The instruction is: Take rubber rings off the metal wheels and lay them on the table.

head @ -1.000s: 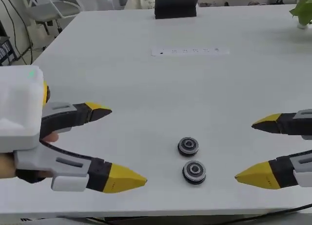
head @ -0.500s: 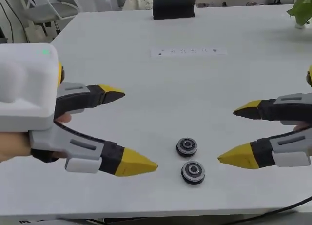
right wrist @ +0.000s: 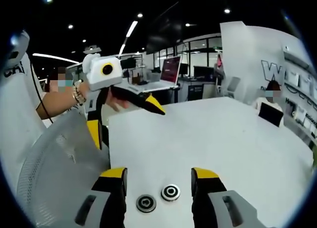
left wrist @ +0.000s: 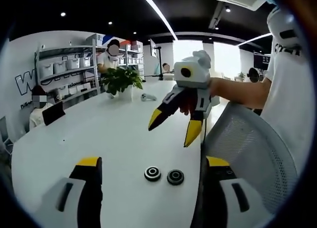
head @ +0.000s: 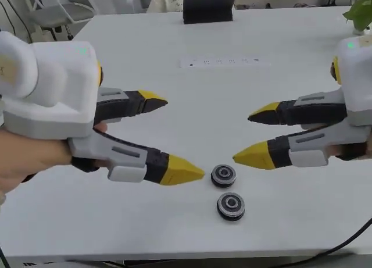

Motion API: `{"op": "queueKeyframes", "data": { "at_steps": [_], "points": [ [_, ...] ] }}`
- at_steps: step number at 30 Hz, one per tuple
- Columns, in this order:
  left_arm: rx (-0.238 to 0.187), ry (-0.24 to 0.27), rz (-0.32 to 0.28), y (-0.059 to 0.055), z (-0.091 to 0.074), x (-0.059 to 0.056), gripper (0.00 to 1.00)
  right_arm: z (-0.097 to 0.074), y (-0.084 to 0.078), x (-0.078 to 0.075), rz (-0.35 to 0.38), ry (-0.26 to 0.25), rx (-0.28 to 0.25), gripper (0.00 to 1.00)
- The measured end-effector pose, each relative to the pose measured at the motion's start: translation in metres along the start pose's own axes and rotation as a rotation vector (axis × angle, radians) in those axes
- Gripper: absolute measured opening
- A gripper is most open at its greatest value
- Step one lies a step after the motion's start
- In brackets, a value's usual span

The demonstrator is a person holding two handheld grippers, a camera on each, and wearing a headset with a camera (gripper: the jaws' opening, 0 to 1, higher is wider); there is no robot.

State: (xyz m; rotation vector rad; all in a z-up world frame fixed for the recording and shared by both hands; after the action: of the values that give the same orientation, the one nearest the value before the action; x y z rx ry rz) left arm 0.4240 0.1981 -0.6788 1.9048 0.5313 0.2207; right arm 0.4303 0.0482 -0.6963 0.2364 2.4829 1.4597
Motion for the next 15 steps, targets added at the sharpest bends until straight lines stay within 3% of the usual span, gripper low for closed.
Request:
{"op": "queueKeyframes", "data": {
  "at_steps": [4, 9, 15],
  "points": [
    [-0.037, 0.002, 0.007, 0.007, 0.005, 0.006, 0.79, 0.006, -0.010, 0.002, -0.010, 0.010, 0.019, 0.46],
    [-0.100, -0.003, -0.016, 0.015, 0.015, 0.010, 0.75, 0.011, -0.021, 0.002, 0.025, 0.014, -0.007, 0.42],
    [-0.112, -0.026, 0.012, 0.019, 0.031, 0.007, 0.70, 0.013, -0.032, 0.004, 0.043, 0.043, 0.010, 0.39]
  ]
}}
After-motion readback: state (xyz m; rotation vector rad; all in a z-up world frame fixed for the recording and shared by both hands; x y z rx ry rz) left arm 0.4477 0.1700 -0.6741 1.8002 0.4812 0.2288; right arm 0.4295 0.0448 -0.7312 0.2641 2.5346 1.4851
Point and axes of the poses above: the centre of the closed fingertips' face, and the gripper's own axes: z roughly forward along the fingers, x roughly to its left, y roughly out of its top, the point moved 6 cm from there along -z, roughly backward along the fingers, and after that the axes turned 10 degrees about -z, right-handed, at the moved point
